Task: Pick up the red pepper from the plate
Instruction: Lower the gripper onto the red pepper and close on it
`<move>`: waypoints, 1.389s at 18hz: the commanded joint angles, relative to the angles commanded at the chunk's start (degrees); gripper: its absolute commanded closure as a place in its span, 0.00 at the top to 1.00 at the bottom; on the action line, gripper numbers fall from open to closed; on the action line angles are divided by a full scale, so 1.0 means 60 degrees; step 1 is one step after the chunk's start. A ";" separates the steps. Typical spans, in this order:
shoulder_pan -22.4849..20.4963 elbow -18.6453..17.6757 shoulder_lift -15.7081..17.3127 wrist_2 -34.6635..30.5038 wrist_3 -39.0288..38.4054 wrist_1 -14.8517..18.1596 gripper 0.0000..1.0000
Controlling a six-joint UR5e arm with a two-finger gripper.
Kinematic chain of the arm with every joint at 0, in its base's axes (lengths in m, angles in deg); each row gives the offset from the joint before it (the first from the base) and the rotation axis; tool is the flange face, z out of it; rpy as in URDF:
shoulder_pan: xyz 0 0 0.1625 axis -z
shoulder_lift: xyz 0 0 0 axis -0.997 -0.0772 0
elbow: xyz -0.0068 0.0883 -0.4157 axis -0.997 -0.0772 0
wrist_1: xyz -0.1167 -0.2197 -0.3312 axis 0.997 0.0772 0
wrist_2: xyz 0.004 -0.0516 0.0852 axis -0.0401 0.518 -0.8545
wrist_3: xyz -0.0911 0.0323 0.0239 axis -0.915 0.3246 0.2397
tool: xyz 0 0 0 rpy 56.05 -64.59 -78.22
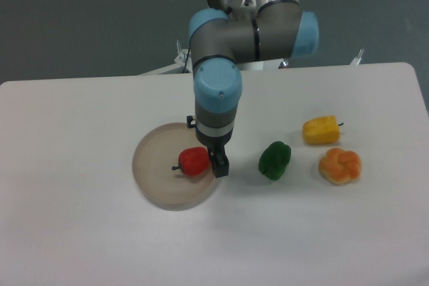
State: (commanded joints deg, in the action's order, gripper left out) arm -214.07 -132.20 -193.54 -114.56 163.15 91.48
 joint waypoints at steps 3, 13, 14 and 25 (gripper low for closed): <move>0.0000 -0.0353 0.0044 -0.0294 -0.0087 -0.0166 1.00; 0.0630 -0.0603 -0.0234 -0.0149 -0.2314 -0.0152 1.00; 0.0644 -0.0604 -0.0263 -0.0134 -0.2387 -0.0166 1.00; 0.0835 -0.0589 -0.0571 -0.0178 -0.3164 -0.0254 0.92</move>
State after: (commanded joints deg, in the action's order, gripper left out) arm -209.06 -135.73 -196.97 -115.63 144.16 89.95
